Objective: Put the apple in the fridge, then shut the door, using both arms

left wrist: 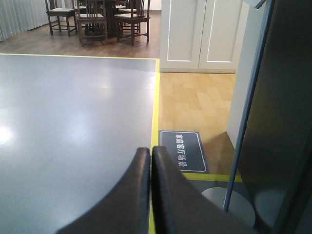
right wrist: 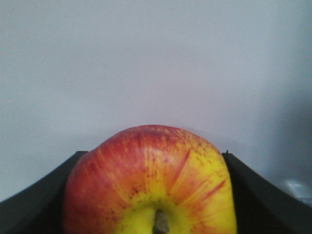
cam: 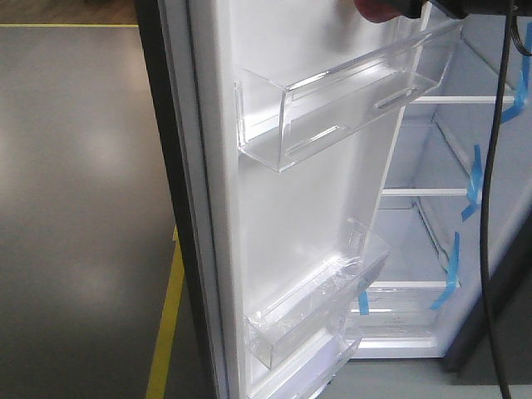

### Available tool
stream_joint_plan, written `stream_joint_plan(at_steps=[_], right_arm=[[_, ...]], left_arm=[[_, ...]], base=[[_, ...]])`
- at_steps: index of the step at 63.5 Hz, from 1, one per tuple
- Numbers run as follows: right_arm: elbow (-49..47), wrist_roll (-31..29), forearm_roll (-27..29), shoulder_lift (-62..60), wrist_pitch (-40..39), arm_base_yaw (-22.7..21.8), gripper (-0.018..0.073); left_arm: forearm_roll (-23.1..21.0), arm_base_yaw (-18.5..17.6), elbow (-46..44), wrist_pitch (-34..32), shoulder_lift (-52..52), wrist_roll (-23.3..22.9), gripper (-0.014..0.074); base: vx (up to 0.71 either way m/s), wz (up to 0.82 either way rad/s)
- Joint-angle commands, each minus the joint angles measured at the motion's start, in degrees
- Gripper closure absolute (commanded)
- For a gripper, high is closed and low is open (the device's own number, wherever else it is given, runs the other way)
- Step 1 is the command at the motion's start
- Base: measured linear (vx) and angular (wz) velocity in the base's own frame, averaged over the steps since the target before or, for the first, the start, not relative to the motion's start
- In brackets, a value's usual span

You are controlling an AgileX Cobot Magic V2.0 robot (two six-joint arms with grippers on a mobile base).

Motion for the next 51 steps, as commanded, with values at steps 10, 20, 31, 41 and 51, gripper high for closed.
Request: stream_joint_plan(at_steps=[10, 20, 31, 41, 51], right_arm=[[-1.78, 0.84, 3.24, -2.08, -1.64, -0.08, -0.0031], [-1.78, 0.84, 3.30, -2.29, -1.75, -0.08, 0.0000], [-1.78, 0.84, 3.29, -5.20, -0.70, -0.08, 0.0187], [-1.78, 0.40, 1.48, -9.47, 2.33, -0.08, 0.0516], [-1.78, 1.29, -2.34, -14.00, 8.49, -0.08, 0.0567]], left_arm=[[-0.18, -0.16, 1.20, -3.97, -0.34, -0.22, 0.0603], [-0.18, -0.16, 1.20, -3.97, -0.34, -0.22, 0.0603], [-0.18, -0.16, 1.20, -3.97, -0.34, -0.22, 0.0603], [-0.18, -0.16, 1.20, -3.97, -0.34, -0.22, 0.0603], [-0.18, -0.16, 1.20, -3.97, -0.34, -0.22, 0.0603]], base=[[0.00, 0.00], [0.00, 0.00], [0.00, 0.00], [0.00, 0.00], [0.00, 0.00]])
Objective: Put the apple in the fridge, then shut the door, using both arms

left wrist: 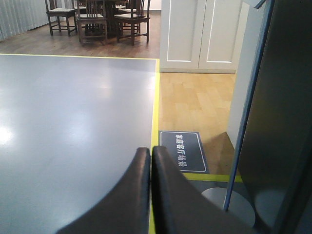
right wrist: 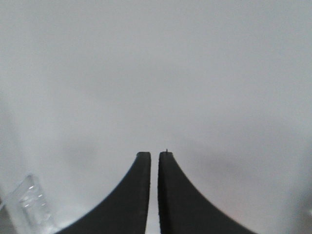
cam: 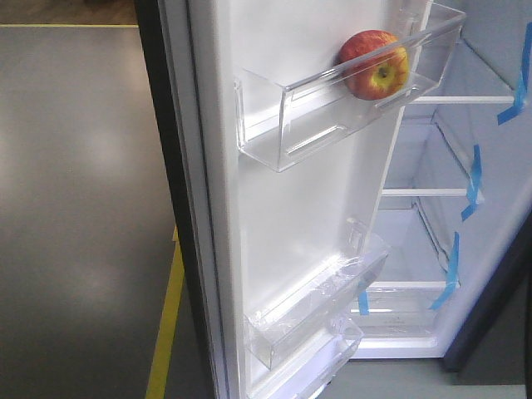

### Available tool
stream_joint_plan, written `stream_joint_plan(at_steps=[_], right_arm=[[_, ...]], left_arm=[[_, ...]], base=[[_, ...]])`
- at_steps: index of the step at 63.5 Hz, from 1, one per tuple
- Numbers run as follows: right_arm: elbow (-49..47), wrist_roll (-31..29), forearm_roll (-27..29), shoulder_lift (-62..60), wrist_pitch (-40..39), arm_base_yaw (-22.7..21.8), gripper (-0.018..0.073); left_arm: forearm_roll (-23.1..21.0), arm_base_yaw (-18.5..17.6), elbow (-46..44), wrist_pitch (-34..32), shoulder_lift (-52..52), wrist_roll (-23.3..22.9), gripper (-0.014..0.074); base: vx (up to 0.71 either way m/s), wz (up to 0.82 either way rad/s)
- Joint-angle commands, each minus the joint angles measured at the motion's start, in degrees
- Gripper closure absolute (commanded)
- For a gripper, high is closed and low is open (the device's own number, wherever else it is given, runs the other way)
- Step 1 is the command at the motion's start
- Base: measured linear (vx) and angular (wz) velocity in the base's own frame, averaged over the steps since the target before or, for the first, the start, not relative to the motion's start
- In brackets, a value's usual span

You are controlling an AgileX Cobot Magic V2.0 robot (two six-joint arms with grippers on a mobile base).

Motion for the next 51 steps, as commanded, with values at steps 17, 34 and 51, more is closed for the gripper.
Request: stream_joint_plan(at_steps=[17, 34, 51], right_arm=[[9.23, 2.70, -3.34, -14.79, 0.90, -0.08, 0.0564], [39.82, -1.39, -3.16, -33.22, -9.70, -0.08, 0.0564], [62.33, -0.44, -3.10, -53.97, -15.91, -0.08, 0.0564]], left_arm=[[-0.18, -0.16, 1.20, -4.03, -0.34, -0.22, 0.0603], [-0.69, -0.16, 1.20, -5.24, -0.34, -0.64, 0.0603], [-9.54, -0.16, 1.20, -13.45, -0.34, -10.35, 0.0603]], base=[[0.00, 0.00], [0.00, 0.00], [0.00, 0.00]])
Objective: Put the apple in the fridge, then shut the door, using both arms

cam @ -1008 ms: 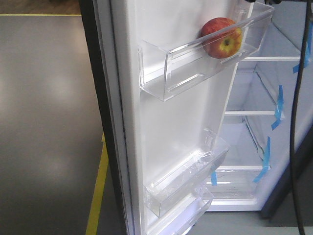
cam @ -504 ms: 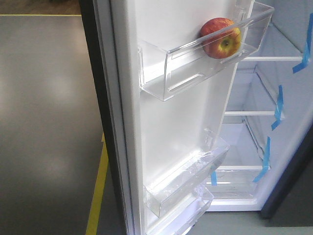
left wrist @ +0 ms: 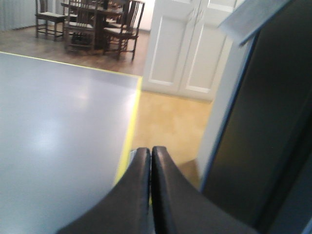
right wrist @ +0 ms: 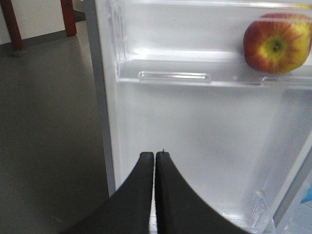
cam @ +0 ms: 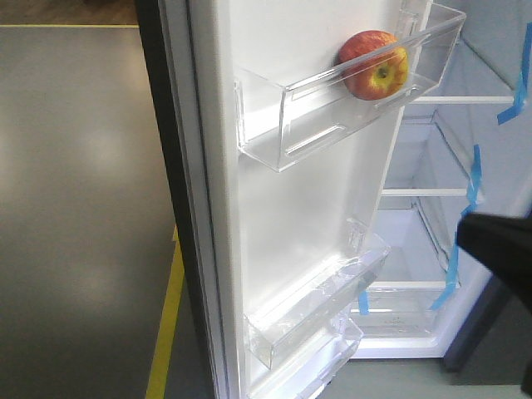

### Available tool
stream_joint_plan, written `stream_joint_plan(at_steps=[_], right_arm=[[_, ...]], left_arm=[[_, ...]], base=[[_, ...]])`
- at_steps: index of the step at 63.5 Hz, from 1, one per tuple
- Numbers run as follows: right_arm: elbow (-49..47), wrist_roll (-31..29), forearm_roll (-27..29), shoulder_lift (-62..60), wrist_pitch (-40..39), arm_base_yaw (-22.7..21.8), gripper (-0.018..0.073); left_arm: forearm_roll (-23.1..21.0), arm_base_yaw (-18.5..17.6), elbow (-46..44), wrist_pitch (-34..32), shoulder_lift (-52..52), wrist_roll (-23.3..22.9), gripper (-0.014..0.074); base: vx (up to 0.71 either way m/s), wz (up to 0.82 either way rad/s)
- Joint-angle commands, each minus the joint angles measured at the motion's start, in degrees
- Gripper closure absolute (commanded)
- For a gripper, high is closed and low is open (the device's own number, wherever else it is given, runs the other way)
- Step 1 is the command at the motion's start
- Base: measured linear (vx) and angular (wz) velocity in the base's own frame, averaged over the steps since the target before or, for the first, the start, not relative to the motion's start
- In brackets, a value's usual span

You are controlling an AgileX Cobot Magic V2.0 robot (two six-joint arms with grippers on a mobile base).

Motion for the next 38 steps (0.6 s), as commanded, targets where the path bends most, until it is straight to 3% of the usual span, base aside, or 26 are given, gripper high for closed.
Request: stream_joint_plan(at_steps=[1, 7, 16, 24, 30, 35, 38], right_arm=[[5.13, 0.70, 2.82, -6.92, -5.78, -0.08, 0.0564], [9.97, 4.44, 2.82, -13.91, -10.46, -0.08, 0.0564], [15.47, 9.85, 2.83, -21.35, -14.37, -0.08, 0.0564], [16.56, 9.59, 2.78, -24.21, -14.03, -0.08, 0.0564], [16.56, 9.59, 3.29, -24.41, -14.50, -0.08, 0.0564], [16.56, 9.59, 4.02, -24.41, -14.47, -0.08, 0.0564], [16.56, 9.59, 4.88, -24.41, -14.33, -0.08, 0.0564]], left_arm=[[-5.09, -0.16, 1.20, -8.45, -0.34, -4.99, 0.0603], [-10.41, -0.16, 1.20, -12.81, -0.34, -7.92, 0.0603], [-16.53, -0.16, 1.20, -19.99, -0.34, -8.15, 0.0603], [-28.23, -0.16, 1.08, -24.99, -0.34, -9.20, 0.0603], [-34.53, -0.16, 0.73, -28.76, -0.34, -16.17, 0.0603], [-33.70, -0.16, -1.54, -30.55, -0.34, -25.90, 0.0603], [-30.86, -0.16, -3.85, -31.89, -0.34, -30.63, 0.0603]], base=[[0.00, 0.00], [0.00, 0.00], [0.00, 0.00], [0.00, 0.00], [0.00, 0.00], [0.00, 0.00], [0.00, 0.00]])
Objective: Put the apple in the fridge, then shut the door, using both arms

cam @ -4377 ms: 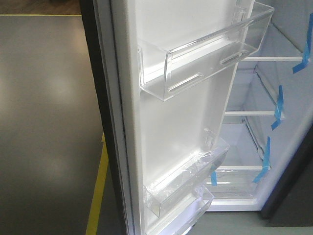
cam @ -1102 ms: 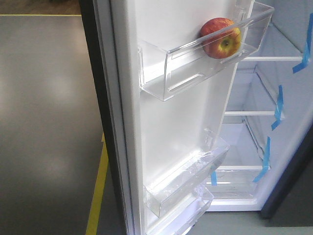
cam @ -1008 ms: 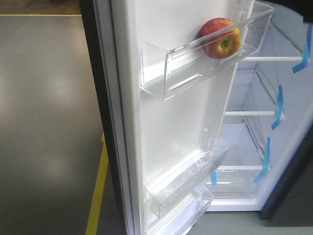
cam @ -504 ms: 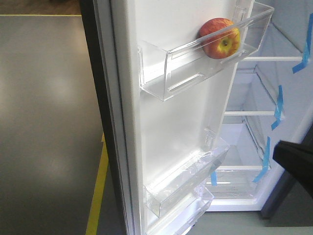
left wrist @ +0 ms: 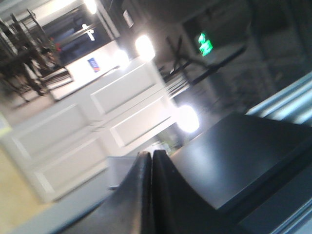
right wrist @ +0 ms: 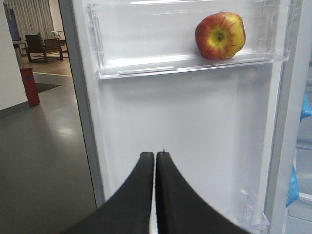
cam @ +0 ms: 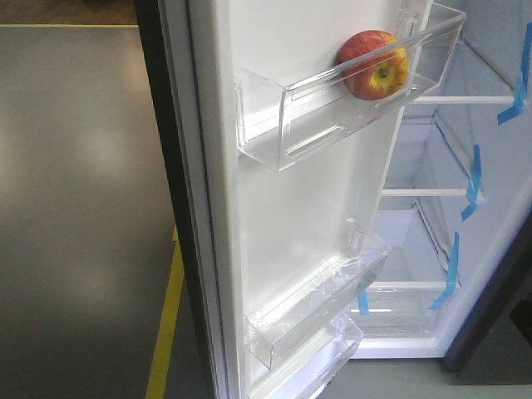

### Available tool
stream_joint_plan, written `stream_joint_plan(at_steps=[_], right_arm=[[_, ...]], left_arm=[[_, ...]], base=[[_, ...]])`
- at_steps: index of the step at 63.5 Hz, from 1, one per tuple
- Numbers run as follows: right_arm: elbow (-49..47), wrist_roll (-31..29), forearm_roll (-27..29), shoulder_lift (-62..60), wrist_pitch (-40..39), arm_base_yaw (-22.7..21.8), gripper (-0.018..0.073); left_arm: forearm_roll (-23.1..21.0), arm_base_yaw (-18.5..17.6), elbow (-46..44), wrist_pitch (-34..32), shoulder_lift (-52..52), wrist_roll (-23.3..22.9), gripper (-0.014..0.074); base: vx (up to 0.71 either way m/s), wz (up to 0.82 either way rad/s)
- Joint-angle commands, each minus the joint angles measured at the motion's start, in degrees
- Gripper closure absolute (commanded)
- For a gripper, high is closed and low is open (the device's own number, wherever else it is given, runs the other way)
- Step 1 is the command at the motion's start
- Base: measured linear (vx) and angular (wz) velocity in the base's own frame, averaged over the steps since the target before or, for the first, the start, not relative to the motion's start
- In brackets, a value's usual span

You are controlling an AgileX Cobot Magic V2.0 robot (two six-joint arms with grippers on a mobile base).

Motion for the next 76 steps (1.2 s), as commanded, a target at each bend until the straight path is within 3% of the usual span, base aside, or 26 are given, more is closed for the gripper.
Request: stream_joint_plan(at_steps=[1, 8, 19, 25, 40, 48, 58, 64, 68, 76], right_arm=[[-1.30, 0.05, 3.57, 0.69, -2.42, -0.08, 0.0564], [-1.30, 0.05, 5.11, 0.69, -2.16, -0.08, 0.0564], [-1.30, 0.05, 5.84, 0.69, -2.16, -0.08, 0.0564], [-1.30, 0.05, 5.84, 0.69, -2.16, -0.08, 0.0564], [-1.30, 0.05, 5.78, 0.69, -2.15, -0.08, 0.0564], [-1.30, 0.05, 5.72, 0.69, -2.15, -0.08, 0.0564], [-1.30, 0.00, 5.72, 0.69, -2.15, -0.08, 0.0563], [-1.30, 0.00, 5.72, 0.74, -2.15, -0.08, 0.0561], [-1.30, 0.00, 5.72, 0.74, -2.15, -0.08, 0.0559], [-1.30, -0.06, 5.72, 0.74, -2.21, -0.08, 0.0557]], left_arm=[[3.06, -0.16, -4.47, -6.99, -0.34, -11.05, 0.0603], [10.18, -0.16, -11.35, -11.88, 1.85, -16.57, 0.0603], [21.99, -0.16, -24.10, -13.43, 12.36, -19.61, 0.0603], [31.30, -0.16, -31.62, -13.70, 22.27, -22.31, 0.0603], [47.35, -0.16, -48.12, -20.62, 48.15, -30.92, 0.0602], [50.38, -0.16, -56.20, -24.39, 59.79, -31.01, 0.0591], [51.83, -0.16, -65.70, -27.82, 71.66, -37.91, 0.0524], [53.87, -0.16, -70.19, -28.61, 76.98, -41.44, 0.0430], [56.78, -0.16, -73.18, -29.67, 80.40, -44.65, 0.0356], [65.76, -0.16, -78.69, -32.40, 86.02, -55.41, 0.0248]], base=[[0.00, 0.00], [0.00, 0.00], [0.00, 0.00], [0.00, 0.00], [0.00, 0.00], [0.00, 0.00], [0.00, 0.00], [0.00, 0.00], [0.00, 0.00], [0.00, 0.00]])
